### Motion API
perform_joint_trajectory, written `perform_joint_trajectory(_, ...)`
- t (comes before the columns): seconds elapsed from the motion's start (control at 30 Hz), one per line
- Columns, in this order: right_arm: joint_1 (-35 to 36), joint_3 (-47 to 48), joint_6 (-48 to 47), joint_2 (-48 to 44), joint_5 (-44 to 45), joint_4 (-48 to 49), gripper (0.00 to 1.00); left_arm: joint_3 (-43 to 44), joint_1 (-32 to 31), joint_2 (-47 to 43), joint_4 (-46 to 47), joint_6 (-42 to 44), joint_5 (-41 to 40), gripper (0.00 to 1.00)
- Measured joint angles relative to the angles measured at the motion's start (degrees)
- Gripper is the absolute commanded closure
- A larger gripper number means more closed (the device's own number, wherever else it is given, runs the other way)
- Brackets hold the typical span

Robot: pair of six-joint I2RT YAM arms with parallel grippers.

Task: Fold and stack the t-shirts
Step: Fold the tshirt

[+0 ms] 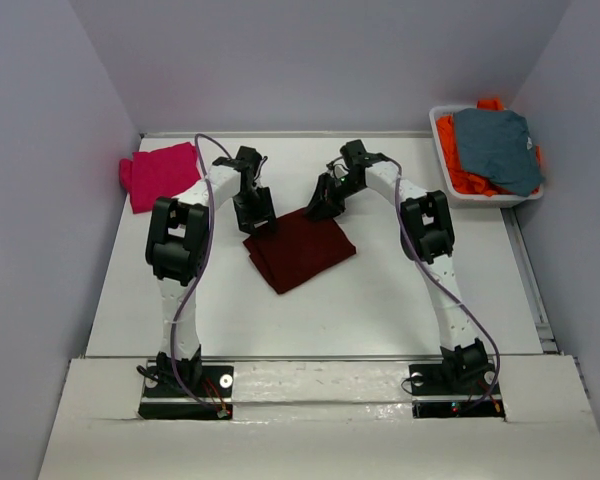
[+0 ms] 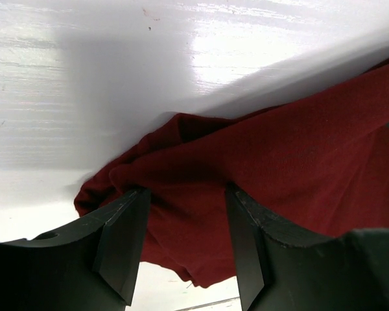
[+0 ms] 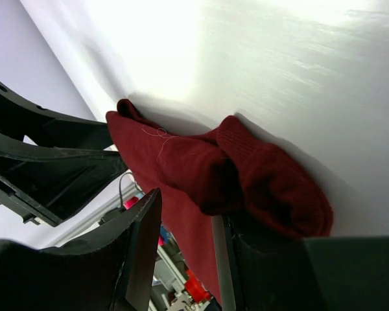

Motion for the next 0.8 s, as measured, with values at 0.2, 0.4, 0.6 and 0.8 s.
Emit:
perform_joint_trajectory(0.2,-0.5,0.0,1.27,0.57,-0.46,0.79,0.57,-0.02,0.0,0.0,0.13,0.02,0.2,0.39)
perform_joint_trajectory(0.4,-0.76,0.0,1.79,0.59,-0.46,1.16,0.56,0.0,0.0,-0.09,0.09,0.0,-0.24,0.39)
perform_joint_trajectory(0.6,-1.25,-2.99,1.01,-1.33,1.14,1.79,0.56,0.02,-0.04,-2.05,-1.05,0.07,-1.4,0.39)
perform_joint_trajectory(0.8,-4.81,-14.73,0.76,-8.26,2.58,4.17,0.56,0.02,-0.04,-4.31,-1.14,0.28,-0.9,0.39)
